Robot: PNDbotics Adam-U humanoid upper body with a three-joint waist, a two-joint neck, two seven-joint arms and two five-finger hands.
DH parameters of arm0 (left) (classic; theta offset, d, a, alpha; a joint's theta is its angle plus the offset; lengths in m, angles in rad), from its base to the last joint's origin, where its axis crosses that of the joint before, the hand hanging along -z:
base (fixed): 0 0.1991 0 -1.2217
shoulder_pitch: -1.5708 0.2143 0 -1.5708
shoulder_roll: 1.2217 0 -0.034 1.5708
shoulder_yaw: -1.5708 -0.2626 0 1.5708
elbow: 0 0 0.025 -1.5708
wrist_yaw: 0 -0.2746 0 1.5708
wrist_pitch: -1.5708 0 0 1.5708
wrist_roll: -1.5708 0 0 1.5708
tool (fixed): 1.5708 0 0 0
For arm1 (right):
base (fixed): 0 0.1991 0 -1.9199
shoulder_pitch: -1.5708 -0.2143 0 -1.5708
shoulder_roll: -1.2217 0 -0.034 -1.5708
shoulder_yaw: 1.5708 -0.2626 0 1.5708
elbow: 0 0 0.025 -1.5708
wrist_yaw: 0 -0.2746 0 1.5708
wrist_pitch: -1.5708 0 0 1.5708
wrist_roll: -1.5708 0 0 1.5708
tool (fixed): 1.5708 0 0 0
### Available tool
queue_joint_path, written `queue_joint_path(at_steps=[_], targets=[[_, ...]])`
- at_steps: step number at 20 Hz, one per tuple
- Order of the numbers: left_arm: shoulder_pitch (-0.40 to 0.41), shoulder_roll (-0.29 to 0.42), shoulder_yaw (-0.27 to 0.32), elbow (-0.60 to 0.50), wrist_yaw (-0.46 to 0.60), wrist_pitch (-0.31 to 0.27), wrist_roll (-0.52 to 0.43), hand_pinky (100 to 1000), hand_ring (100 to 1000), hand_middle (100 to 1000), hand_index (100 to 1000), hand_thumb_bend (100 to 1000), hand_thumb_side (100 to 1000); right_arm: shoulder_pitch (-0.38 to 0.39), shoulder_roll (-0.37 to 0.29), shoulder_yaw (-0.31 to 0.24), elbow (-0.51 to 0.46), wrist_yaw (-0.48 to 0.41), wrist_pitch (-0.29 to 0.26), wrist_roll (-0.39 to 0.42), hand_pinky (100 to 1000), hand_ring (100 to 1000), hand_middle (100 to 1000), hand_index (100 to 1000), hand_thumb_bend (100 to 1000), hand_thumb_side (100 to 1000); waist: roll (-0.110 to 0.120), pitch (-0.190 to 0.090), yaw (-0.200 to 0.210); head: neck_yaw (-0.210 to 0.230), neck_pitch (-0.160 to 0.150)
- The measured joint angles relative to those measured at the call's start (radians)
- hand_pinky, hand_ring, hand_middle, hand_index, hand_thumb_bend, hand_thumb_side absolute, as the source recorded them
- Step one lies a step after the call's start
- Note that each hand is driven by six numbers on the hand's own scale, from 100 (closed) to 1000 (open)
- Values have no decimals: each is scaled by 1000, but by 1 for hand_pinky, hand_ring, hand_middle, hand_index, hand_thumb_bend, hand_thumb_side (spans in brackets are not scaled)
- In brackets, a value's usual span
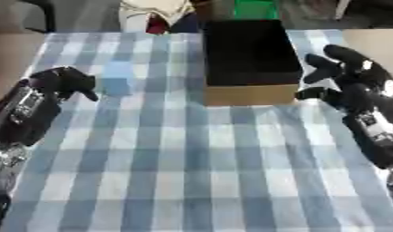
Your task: Pick up objects on the table and place them in the box.
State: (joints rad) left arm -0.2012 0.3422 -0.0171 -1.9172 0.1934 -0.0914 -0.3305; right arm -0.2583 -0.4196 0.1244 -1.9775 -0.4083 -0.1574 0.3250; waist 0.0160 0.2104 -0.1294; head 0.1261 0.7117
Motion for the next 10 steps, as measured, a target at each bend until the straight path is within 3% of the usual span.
queue_joint_path(at_steps=[8, 10], targets=[[-1, 56, 11, -24, -1, -36, 13, 944, 599, 618, 664, 207, 654, 3, 0, 3, 0, 0, 2, 2, 730, 1000, 674, 935, 100, 525, 1, 0, 0, -1, -1], [-3, 92, 15, -33, -6, -57, 18, 928, 611, 632, 675, 228, 579, 3, 0, 5, 0, 1, 2, 2, 730, 1000, 674, 935, 100, 526, 3, 0, 0, -2, -1]])
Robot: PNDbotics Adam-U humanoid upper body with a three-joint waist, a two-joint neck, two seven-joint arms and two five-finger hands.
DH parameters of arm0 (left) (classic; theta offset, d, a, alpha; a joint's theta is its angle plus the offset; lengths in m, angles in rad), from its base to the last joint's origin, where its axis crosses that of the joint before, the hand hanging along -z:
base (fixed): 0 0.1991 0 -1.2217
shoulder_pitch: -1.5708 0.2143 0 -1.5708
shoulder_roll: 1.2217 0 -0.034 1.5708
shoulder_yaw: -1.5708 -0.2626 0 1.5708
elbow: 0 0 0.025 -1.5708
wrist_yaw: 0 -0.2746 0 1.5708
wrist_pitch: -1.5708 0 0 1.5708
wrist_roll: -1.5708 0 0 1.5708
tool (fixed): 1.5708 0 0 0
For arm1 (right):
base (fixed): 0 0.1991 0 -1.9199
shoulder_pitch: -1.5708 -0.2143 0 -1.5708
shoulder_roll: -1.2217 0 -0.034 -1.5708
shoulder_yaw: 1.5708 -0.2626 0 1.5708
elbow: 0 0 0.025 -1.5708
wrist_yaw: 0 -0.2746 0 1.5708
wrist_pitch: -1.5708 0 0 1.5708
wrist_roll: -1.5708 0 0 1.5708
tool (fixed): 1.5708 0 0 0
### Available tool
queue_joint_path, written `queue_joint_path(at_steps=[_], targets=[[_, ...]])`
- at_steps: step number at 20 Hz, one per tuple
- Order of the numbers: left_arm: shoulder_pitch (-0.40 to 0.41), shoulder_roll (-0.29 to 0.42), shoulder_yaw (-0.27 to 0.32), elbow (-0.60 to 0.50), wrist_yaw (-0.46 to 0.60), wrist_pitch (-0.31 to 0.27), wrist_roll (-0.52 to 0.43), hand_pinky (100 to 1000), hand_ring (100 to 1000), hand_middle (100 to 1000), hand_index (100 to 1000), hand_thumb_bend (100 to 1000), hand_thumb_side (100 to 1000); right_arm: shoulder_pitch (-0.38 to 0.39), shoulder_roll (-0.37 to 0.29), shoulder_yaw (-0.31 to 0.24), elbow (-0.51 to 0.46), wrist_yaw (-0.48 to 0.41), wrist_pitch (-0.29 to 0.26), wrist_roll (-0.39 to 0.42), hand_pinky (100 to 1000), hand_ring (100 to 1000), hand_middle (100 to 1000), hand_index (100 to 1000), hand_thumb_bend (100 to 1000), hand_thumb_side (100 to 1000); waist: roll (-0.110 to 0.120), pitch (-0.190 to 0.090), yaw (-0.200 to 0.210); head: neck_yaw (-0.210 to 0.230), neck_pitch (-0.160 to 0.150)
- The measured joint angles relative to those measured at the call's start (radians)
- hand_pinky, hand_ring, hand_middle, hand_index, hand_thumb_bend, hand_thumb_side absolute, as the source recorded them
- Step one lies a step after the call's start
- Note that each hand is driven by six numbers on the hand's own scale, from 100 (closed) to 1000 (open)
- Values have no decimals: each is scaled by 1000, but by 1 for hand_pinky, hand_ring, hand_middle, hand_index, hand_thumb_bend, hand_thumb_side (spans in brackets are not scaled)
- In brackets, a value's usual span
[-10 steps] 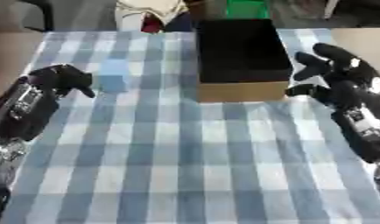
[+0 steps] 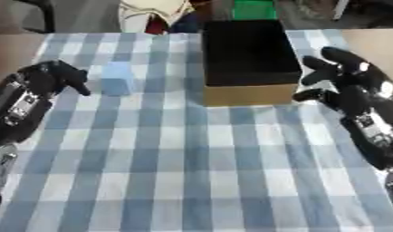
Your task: Pick up objects on the table and place them in the box.
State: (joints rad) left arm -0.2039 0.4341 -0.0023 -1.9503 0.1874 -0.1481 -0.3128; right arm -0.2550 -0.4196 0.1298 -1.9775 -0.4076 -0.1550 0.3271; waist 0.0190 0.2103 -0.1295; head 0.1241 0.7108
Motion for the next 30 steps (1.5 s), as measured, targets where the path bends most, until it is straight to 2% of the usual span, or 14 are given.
queue_joint_path(at_steps=[2, 4, 7, 10, 14, 18, 24, 29, 30], targets=[[-6, 48, 4, -10, -18, -27, 6, 917, 625, 650, 690, 231, 492, 0, 0, 0, 0, 0, 0, 0, 730, 1000, 674, 935, 100, 527, 3, 0, 0, -2, 0], [-21, 102, 11, -16, -53, -58, 14, 901, 645, 672, 713, 288, 386, 1, 0, 0, 0, 1, 1, 1, 730, 1000, 674, 935, 100, 528, 4, -1, -1, -4, 0], [-55, 193, 16, -15, -116, -103, 22, 878, 656, 682, 730, 340, 293, 1, 0, 1, 0, 1, 3, 2, 730, 1000, 674, 935, 100, 530, 6, -1, -5, -4, 0], [-96, 288, 15, 2, -174, -141, 28, 855, 672, 701, 760, 410, 253, 1, 0, 5, 0, 1, 6, 5, 729, 1000, 673, 935, 100, 532, 11, -1, -10, -4, -1], [-177, 401, -11, 84, -253, -184, 21, 829, 683, 714, 785, 504, 288, 1, 0, 12, 0, 1, 11, 11, 729, 1000, 673, 935, 100, 534, 13, -2, -16, -4, -1], [-277, 461, -57, 215, -337, -232, 3, 813, 687, 717, 795, 560, 318, 2, 0, 19, 0, 1, 16, 16, 729, 1000, 673, 934, 100, 537, 16, -7, -25, -4, -1], [-414, 458, -126, 407, -451, -305, -40, 805, 708, 739, 819, 640, 374, 5, 0, 26, 0, 2, 24, 23, 728, 1000, 672, 934, 100, 540, 17, -7, -34, -3, -2], [-500, 411, -157, 550, -544, -357, -72, 813, 728, 756, 829, 686, 435, 5, 0, 31, 0, 4, 26, 26, 728, 1000, 671, 931, 100, 541, 18, -7, -44, -8, -10], [-510, 401, -160, 575, -559, -366, -75, 813, 732, 759, 834, 727, 472, 5, 0, 31, 0, 5, 27, 27, 728, 1000, 671, 931, 100, 542, 18, -7, -44, -11, -11]])
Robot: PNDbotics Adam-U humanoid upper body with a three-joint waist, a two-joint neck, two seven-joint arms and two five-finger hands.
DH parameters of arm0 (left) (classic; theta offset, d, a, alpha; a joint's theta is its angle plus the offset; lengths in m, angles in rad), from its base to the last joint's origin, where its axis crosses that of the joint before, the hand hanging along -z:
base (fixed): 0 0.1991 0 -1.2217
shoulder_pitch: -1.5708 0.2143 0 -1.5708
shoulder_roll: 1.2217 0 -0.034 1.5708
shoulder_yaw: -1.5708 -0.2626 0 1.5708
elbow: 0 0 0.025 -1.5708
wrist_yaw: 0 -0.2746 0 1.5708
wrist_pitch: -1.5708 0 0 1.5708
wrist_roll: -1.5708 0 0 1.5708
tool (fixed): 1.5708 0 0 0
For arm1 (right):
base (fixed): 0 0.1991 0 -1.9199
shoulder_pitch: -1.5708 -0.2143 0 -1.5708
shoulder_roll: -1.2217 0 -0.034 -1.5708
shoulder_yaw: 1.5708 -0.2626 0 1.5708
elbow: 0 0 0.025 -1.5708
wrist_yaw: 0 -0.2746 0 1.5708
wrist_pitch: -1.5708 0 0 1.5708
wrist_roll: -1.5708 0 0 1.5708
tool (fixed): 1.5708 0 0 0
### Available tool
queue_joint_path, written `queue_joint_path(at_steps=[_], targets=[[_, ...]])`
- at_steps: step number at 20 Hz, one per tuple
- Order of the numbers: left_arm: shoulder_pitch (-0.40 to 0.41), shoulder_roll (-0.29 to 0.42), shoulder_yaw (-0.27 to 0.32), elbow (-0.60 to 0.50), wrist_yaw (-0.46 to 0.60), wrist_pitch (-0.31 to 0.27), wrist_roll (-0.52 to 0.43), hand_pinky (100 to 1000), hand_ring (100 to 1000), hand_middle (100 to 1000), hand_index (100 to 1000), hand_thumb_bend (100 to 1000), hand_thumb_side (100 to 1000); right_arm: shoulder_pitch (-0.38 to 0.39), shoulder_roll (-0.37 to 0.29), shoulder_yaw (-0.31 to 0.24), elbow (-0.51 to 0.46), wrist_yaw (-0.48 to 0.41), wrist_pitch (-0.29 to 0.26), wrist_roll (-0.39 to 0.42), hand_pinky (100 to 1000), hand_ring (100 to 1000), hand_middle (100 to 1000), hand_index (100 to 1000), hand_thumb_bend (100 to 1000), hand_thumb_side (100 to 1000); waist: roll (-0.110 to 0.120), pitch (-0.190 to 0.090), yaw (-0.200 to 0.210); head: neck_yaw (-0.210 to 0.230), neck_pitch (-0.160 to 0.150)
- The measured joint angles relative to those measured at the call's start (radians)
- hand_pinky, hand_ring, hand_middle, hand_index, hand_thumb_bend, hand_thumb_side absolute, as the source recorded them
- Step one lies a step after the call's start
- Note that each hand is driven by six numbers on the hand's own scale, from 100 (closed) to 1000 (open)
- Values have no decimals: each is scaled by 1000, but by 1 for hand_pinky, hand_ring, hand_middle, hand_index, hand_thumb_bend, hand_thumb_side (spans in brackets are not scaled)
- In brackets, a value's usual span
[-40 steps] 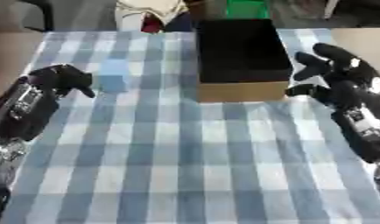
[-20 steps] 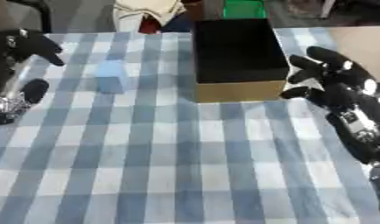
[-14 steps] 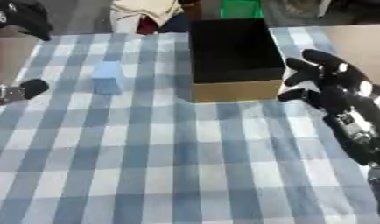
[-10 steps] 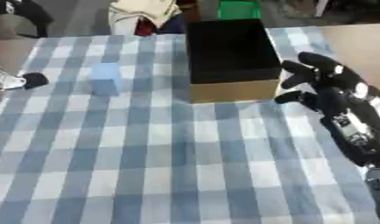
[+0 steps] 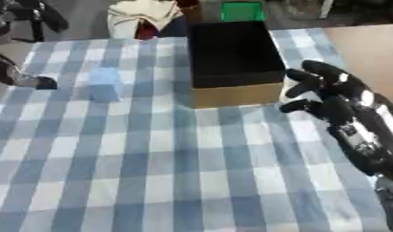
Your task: Pick up objects on the table and place them in the box.
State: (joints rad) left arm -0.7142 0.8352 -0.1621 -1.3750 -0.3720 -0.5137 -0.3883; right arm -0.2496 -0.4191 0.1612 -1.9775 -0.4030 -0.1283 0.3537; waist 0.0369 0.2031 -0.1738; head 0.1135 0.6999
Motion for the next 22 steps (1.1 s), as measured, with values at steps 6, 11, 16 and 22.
queue_joint_path(at_steps=[6, 11, 16, 22], targets=[[-54, -56, 1, 150, -128, -17, 13, 803, 732, 762, 837, 788, 544, 0, 1, 5, 0, 0, 4, 4, 728, 1000, 670, 930, 100, 545, 0, 0, -6, -14, -7], [-91, -107, 9, 262, -241, -9, 51, 795, 725, 757, 836, 825, 595, 0, 8, 7, 0, 0, 7, 8, 728, 1000, 670, 925, 100, 542, -2, 0, -12, -26, -8], [-113, -148, 16, 339, -334, 2, 85, 783, 712, 745, 832, 841, 625, 0, 9, 12, 0, 0, 9, 12, 728, 1000, 669, 924, 100, 545, -3, 0, -17, -27, -15], [-125, -186, 20, 395, -405, 14, 125, 780, 707, 741, 826, 839, 616, -1, 11, 14, 0, 1, 10, 15, 727, 1000, 668, 923, 100, 547, -5, 2, -24, -28, -15]])
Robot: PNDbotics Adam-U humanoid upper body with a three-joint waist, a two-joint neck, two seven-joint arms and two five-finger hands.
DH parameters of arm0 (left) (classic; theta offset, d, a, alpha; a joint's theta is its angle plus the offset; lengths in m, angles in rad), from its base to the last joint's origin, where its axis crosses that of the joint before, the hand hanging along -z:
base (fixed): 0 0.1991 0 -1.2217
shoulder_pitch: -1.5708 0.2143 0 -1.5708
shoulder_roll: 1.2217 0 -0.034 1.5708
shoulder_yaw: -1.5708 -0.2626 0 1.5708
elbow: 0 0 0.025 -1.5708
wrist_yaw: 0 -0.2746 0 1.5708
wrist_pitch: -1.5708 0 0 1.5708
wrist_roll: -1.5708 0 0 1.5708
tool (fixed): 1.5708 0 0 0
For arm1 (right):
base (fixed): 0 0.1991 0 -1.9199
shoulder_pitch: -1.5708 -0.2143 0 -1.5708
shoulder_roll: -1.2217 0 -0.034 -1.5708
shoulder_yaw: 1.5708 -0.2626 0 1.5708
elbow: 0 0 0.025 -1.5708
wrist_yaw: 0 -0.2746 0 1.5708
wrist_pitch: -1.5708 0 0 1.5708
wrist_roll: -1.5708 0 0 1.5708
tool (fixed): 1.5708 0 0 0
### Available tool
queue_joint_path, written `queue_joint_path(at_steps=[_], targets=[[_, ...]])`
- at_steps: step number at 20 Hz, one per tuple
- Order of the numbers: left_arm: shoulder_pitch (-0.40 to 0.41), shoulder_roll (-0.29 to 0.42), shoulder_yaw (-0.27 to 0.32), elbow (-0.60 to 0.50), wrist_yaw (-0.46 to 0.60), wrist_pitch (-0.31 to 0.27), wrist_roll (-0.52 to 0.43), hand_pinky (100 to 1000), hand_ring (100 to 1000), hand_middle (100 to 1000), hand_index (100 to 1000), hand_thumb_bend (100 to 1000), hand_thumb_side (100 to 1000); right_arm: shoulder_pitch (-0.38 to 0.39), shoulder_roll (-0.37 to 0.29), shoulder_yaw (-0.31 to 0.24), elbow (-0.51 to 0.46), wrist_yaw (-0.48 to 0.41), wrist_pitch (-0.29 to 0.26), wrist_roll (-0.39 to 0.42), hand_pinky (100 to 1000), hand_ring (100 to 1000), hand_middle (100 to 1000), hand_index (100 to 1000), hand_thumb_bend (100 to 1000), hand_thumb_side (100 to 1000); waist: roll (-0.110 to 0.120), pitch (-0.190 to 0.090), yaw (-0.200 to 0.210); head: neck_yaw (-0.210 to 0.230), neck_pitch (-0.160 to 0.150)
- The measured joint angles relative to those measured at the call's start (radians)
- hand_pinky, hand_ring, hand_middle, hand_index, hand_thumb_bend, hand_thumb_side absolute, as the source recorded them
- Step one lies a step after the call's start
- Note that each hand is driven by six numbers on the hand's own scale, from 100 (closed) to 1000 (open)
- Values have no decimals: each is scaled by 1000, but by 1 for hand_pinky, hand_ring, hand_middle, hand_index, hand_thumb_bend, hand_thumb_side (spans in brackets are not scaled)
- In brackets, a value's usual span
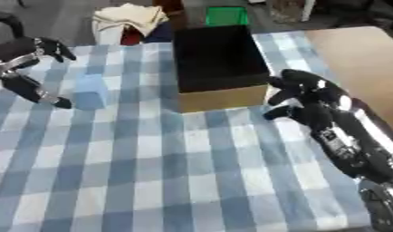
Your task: Pick up objects on the table and place them in the box.
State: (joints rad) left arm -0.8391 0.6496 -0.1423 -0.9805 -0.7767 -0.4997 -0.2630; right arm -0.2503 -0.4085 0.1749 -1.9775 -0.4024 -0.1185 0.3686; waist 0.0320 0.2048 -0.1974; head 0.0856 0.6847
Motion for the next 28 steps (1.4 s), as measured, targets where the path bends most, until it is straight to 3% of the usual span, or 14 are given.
queue_joint_path(at_steps=[13, 21, 28], targets=[[-14, -35, 14, 69, -89, 11, 122, 766, 698, 736, 821, 837, 536, -5, 8, 5, 0, 2, 4, 4, 726, 1000, 667, 924, 100, 551, 3, 9, -17, 1, -9], [-14, -35, 20, 88, -124, 16, 201, 745, 679, 714, 803, 803, 392, -6, 11, 10, 0, 5, 9, 5, 725, 1000, 666, 923, 100, 556, 9, 15, -24, 1, -10], [-14, -35, 26, 95, -138, 22, 280, 750, 689, 725, 802, 783, 358, -10, 16, 11, 0, 11, 9, 5, 724, 1000, 665, 923, 100, 558, 10, 23, -31, 1, -18]])
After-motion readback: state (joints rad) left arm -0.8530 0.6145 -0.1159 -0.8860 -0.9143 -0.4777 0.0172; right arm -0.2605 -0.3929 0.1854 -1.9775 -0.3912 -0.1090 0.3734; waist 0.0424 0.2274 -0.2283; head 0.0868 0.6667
